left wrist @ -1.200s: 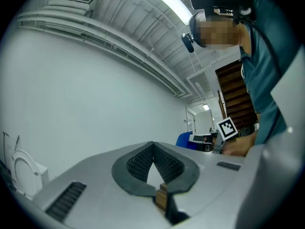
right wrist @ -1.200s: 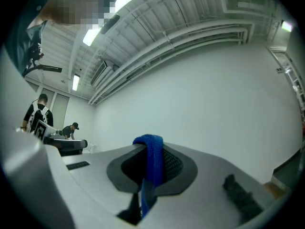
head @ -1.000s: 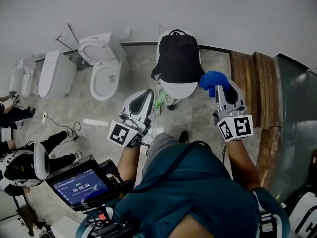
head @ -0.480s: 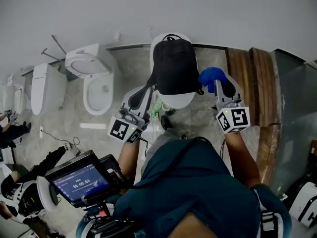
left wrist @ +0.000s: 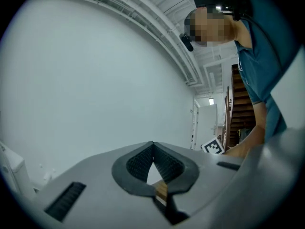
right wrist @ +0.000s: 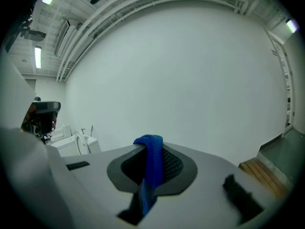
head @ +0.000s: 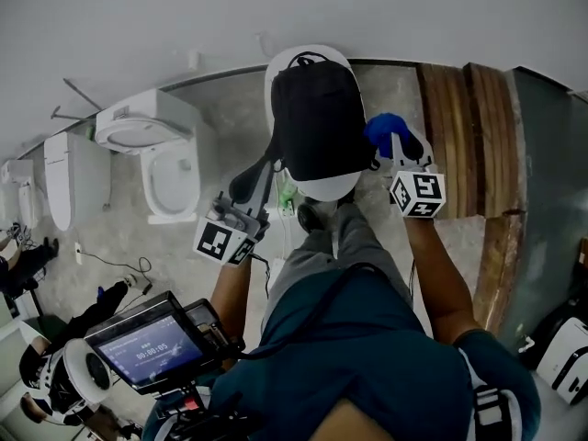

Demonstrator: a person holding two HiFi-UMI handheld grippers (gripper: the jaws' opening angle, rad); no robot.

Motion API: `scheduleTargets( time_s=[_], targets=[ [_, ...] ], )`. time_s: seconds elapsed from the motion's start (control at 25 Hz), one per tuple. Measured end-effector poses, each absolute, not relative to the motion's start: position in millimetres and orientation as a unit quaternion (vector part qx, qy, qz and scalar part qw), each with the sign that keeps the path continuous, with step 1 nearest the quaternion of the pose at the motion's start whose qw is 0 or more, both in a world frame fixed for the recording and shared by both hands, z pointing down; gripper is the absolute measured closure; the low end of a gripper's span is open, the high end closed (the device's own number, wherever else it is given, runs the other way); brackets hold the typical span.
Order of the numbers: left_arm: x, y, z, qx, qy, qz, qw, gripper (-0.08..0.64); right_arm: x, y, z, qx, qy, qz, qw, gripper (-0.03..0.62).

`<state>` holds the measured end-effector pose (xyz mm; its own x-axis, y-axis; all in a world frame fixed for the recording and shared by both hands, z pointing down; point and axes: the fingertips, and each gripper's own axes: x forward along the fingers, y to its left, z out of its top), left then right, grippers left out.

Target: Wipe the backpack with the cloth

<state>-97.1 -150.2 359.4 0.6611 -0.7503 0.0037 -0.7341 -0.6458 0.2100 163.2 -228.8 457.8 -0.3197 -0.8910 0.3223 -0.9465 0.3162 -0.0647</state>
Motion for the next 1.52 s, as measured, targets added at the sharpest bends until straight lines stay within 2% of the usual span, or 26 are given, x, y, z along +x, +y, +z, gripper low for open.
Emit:
scheduleTargets(
  time_s=[0.24,0.44,0.56,0.76,0.96,1.04,1.24,1.44,1.52],
  targets=[
    [-91,-196,408,0.896,-0.423,-0.020,0.130,0.557,196,-279,626,0.588,-0.754,0.239,0.170,0.569],
    [-86,-222,442,0.890,-0.433,-0.008,0.144,0.557,216,-284,745,0.596,-0.700,0.360,0.162,0.569],
    [-83,-235,458,0.887,-0.436,-0.006,0.155,0.557,197,-273,801,0.540,-0.697,0.447,0.152,0.569],
    [-79,-248,478,0.880,-0.440,-0.006,0.177,0.557,177,-296,810,0.480,-0.708,0.510,0.088,0.569],
    [-88,-259,488,0.867,-0.461,-0.008,0.189,0.557,169,-382,793,0.447,-0.750,0.482,0.076,0.569],
    [-96,-260,493,0.862,-0.469,-0.008,0.192,0.557,157,-422,787,0.436,-0.774,0.447,0.103,0.569],
    [-114,-256,505,0.848,-0.489,-0.010,0.204,0.557,101,-497,771,0.375,-0.840,0.316,0.232,0.569],
    [-127,-249,506,0.838,-0.505,-0.014,0.205,0.557,24,-526,787,0.261,-0.868,0.190,0.377,0.569],
    [-131,-247,508,0.835,-0.510,-0.015,0.207,0.557,-12,-525,790,0.201,-0.875,0.155,0.412,0.569]
  ],
)
